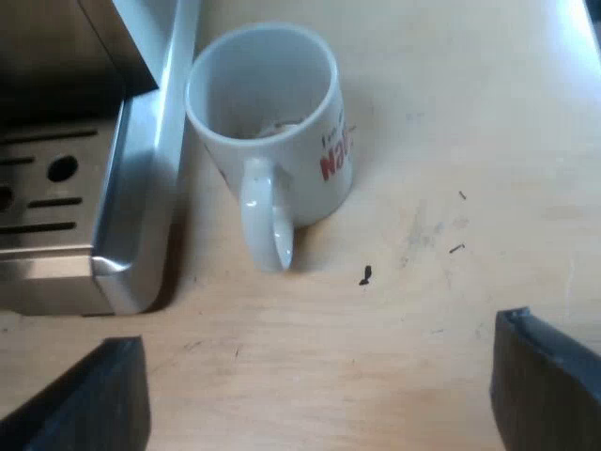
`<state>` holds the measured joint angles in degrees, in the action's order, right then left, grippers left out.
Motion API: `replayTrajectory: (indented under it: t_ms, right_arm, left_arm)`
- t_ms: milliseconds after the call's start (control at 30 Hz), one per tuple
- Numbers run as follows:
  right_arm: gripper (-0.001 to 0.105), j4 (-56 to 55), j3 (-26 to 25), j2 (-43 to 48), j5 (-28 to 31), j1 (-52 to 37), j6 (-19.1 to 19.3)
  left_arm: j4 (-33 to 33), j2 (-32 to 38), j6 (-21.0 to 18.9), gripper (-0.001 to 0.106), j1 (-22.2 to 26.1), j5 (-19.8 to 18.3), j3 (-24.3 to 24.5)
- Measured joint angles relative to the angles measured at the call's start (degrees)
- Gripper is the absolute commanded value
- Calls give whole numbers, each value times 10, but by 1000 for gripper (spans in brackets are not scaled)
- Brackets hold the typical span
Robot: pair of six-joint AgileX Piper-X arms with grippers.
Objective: Place mug into machine
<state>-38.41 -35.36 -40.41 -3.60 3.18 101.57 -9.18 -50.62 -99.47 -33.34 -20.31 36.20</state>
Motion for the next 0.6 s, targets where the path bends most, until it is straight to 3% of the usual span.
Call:
replayTrajectory:
  t_ms: [233,400,467,600]
  right_arm:
    - [72,117,97,-1,-4,41,-14]
    - [72,222,163,-1,68,99,-19]
    - [72,274,200,-1,110,121,-31]
    - [72,356,250,-1,134,136,-63]
  left_arm:
    - [4,0,0,70,0,0,0]
    - [4,0,0,70,0,0,0]
    - [4,0,0,70,0,0,0]
    - [4,0,0,70,0,0,0]
